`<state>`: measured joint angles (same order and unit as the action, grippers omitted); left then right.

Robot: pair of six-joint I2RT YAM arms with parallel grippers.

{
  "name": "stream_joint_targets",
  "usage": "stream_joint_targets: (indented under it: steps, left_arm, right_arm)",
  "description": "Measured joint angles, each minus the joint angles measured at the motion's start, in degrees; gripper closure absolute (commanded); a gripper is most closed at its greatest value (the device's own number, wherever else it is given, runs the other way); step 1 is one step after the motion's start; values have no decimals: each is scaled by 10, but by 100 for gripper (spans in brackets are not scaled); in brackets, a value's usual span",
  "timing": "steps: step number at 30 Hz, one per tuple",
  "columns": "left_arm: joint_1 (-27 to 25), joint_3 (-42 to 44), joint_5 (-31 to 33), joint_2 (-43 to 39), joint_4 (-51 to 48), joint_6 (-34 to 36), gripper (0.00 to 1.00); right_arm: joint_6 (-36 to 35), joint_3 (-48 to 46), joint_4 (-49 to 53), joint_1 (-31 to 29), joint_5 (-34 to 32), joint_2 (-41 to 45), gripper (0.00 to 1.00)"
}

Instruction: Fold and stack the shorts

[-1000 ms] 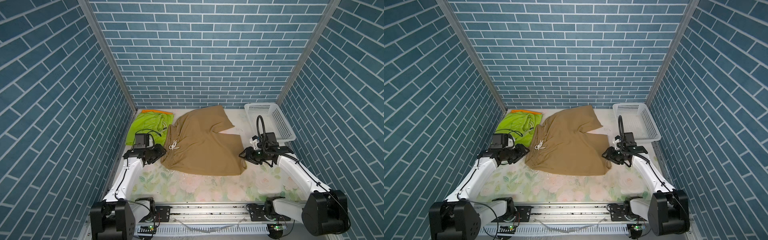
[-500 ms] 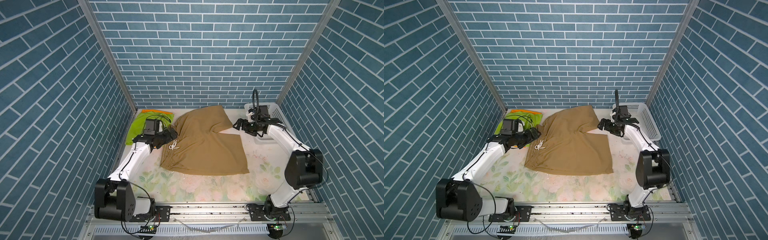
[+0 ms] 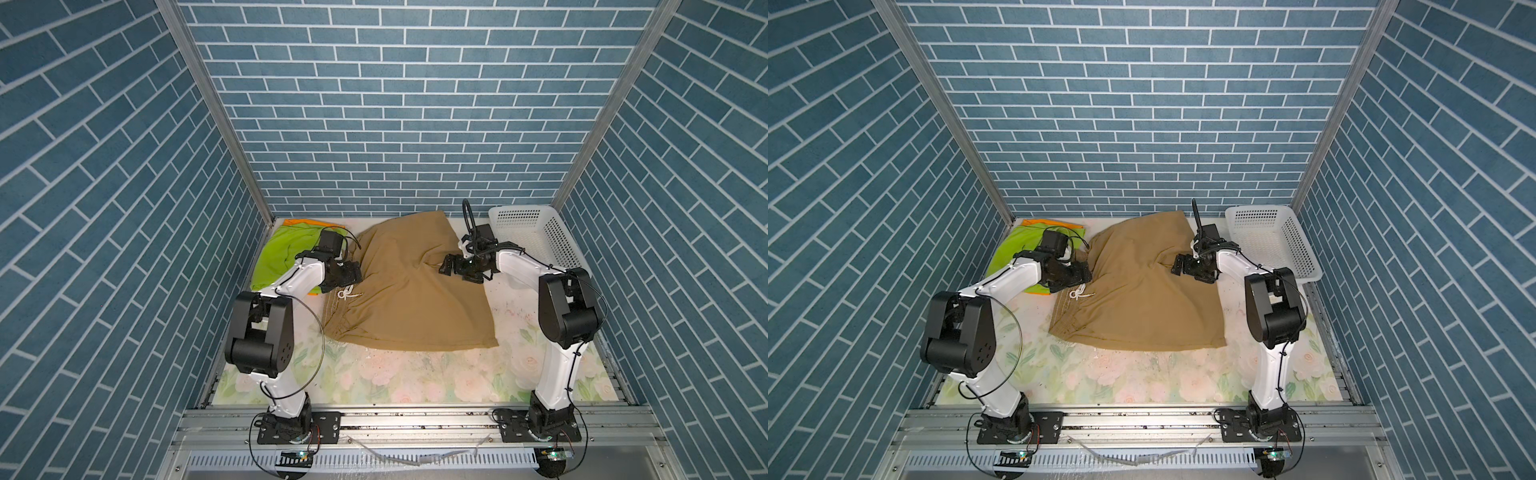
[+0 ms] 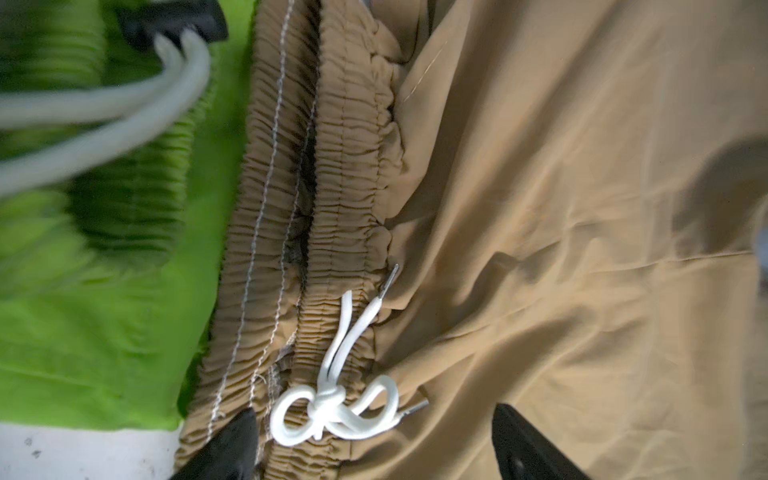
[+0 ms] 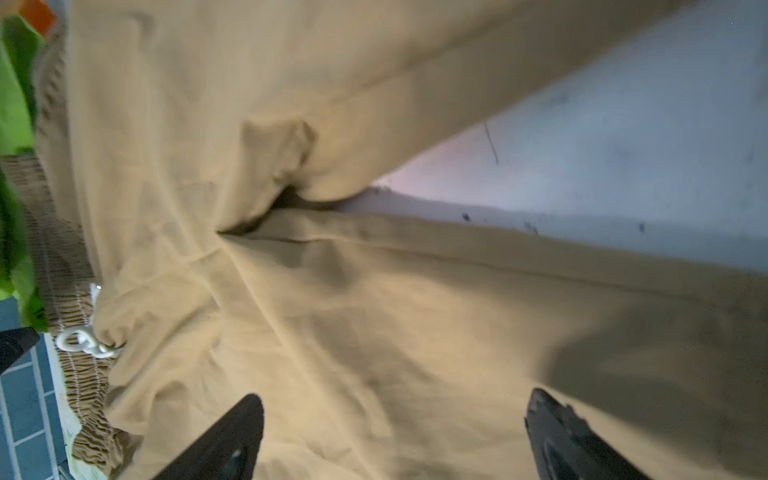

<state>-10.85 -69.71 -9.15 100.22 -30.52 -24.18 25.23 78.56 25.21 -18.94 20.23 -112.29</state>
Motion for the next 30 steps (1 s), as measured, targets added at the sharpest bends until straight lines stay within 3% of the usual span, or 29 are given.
stream_joint_targets:
  steps: [7, 14, 21, 28, 30]
  left_arm:
    - [-22, 3, 18, 28, -30, 14, 26]
    - [-30, 3, 59, 46, -68, 24, 25]
    - [-30, 8, 82, 46, -90, 30, 27]
    - [-30, 37, 72, 46, -100, 38, 40]
    - [-30, 38, 66, 46, -102, 39, 50]
  right_arm:
    - [0, -101, -5, 2, -5, 63, 1]
    - [0, -154, -22, 5, -7, 124, 1]
    - [0, -195, -38, 7, -6, 130, 1]
    - [0, -228, -59, 22, -2, 151, 2]
    - [0, -232, -60, 26, -1, 154, 1]
